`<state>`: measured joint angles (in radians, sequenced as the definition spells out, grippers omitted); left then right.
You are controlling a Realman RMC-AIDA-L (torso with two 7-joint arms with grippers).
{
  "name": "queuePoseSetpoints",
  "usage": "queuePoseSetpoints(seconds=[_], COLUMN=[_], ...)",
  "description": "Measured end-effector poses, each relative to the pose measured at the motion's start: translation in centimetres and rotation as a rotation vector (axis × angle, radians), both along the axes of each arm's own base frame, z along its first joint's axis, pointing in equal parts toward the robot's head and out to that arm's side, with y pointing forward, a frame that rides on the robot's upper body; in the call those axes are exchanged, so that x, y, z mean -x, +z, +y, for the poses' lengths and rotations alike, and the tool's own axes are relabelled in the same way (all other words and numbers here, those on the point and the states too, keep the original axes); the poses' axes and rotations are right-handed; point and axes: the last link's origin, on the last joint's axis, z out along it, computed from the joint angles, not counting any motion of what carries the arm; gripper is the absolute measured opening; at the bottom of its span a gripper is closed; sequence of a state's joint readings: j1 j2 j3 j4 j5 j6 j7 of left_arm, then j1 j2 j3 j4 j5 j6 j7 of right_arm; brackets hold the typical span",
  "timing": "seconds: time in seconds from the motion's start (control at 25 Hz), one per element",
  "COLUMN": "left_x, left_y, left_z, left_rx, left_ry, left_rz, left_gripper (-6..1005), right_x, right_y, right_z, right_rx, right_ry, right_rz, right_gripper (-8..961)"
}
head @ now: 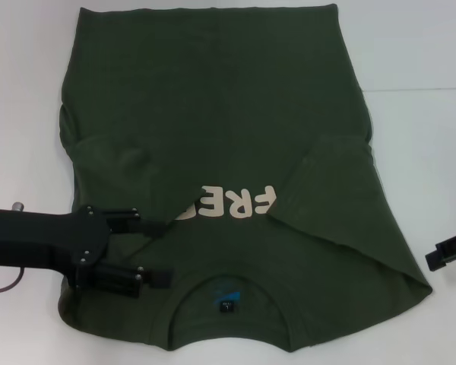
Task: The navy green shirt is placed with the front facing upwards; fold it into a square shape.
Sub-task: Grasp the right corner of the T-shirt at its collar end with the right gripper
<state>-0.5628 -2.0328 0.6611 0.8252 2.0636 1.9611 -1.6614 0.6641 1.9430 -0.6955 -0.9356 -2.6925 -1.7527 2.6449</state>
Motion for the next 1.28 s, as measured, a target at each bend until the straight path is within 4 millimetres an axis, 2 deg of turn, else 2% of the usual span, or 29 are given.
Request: queuePoseSetpoints(seconds=[0.2,0.56,1.28], left_x=[0.1,0.3,0.4], left_y=[-0.4,-0.6,-0.6], left_z=[-0.1,0.1,0.3], left_rx=[-0.014,-0.015,-0.030], left_ry=[0.005,0.016,0.020], left_rz=[-0.003,-0.008,-0.003], left_gripper=[949,950,950], right_x=[-1.4,-2.5,-1.9], right_y=[-0.1,-1.6,-3.0], right_z=[-0.2,-0.3,0.3], right_rx=[-0.026,-0.035,-0.040], right_ry=[-0.045,-0.087,-0.078], right_rz=[0.008,0.029,0.076], right_gripper=[830,825,810])
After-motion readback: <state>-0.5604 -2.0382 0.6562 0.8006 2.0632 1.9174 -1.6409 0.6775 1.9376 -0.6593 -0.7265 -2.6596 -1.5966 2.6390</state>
